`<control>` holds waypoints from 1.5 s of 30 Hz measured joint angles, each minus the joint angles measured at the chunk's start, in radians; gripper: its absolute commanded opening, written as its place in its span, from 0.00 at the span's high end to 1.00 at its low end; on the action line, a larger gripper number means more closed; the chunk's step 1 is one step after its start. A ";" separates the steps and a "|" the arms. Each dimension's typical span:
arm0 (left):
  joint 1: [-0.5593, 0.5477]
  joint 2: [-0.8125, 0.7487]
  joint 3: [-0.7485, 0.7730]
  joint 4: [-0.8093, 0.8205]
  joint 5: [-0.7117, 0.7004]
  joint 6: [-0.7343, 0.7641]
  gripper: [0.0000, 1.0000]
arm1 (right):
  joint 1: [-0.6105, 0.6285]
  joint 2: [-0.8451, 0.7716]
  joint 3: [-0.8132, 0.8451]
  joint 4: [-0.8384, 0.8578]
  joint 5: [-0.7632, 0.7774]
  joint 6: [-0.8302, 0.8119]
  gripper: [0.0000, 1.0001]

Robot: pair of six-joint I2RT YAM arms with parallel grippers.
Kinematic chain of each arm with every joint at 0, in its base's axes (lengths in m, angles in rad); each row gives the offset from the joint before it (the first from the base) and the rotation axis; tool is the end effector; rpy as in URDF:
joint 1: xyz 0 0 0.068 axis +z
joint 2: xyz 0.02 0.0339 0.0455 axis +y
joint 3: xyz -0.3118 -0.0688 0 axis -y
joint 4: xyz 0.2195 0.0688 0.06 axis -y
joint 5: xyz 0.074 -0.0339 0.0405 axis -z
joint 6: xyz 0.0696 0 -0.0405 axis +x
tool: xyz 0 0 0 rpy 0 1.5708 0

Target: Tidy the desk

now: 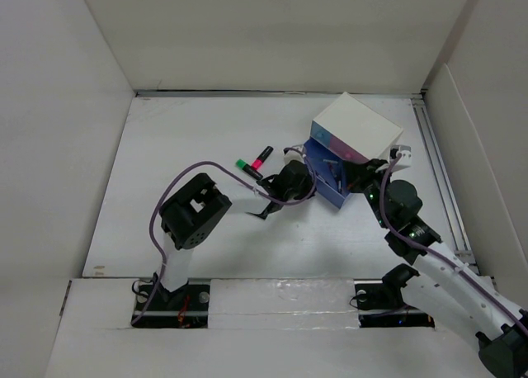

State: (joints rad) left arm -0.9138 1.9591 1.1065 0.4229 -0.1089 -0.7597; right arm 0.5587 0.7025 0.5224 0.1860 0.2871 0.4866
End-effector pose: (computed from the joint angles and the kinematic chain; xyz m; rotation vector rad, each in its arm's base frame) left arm 0.2856 -0.3579 0.2166 0.0897 2.1300 -0.9374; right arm 0.1372 0.0625 0.3355 0.1726 1.5871 0.5954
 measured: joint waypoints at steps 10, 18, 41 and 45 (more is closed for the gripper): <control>-0.001 0.079 0.145 -0.036 0.007 0.031 1.00 | 0.000 0.000 0.000 0.001 0.000 0.000 1.00; -0.001 0.163 0.279 -0.061 0.003 0.048 1.00 | 0.000 -0.003 0.000 0.000 0.002 0.000 1.00; 0.006 0.334 0.524 -0.058 -0.034 0.090 1.00 | 0.000 -0.075 -0.014 0.000 0.017 0.000 1.00; 0.006 0.337 0.525 -0.050 -0.045 0.102 0.95 | 0.000 -0.074 -0.014 0.000 0.022 0.000 1.00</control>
State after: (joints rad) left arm -0.9081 2.2963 1.6314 0.3729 -0.1543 -0.6579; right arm 0.5587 0.6281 0.5079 0.1864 0.3088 0.4870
